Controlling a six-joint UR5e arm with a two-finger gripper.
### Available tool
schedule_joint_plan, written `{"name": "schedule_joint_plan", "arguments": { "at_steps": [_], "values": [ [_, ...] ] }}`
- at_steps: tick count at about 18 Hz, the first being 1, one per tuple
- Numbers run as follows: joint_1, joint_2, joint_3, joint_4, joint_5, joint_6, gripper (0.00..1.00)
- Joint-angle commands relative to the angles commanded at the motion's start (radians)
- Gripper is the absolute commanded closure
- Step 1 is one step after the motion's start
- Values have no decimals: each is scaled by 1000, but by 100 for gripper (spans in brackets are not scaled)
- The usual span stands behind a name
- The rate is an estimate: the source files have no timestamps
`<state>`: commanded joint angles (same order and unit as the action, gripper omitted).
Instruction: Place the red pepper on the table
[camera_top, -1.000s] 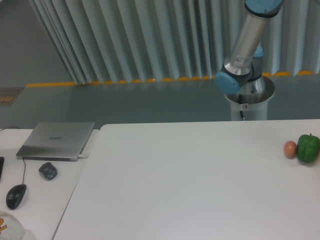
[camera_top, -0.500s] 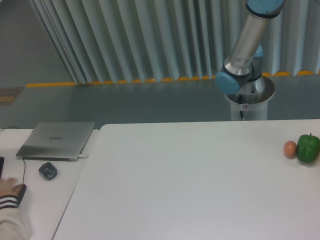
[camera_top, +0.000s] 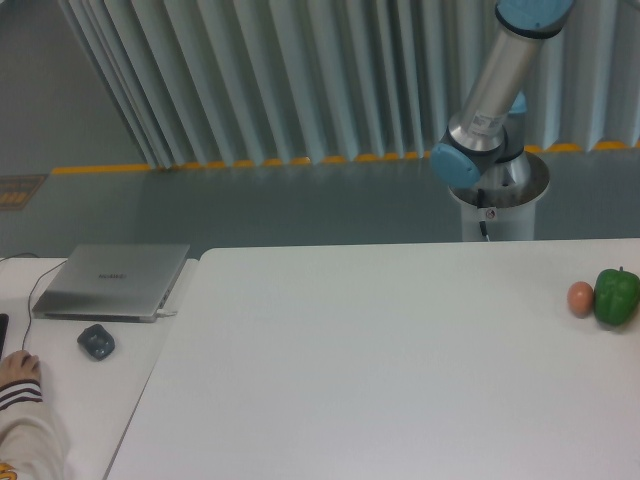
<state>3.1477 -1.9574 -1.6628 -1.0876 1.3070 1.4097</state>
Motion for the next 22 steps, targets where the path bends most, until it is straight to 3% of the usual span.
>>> {"name": "schedule_joint_plan", "arguments": {
  "at_steps": [2,3,4,6,13,18,22],
  "values": [
    [2,0,0,0,0,3,50],
    [2,0,2,0,0,5,52],
    [2,0,2,0,0,6,65],
    [5,3,3,-2,0,5,72],
    [-18,69,17,-41,-1,3,75],
    [-113,126,55,-126,-6,-37,75],
    [-204,161,71,-124,-23,-133,75]
  ]
}}
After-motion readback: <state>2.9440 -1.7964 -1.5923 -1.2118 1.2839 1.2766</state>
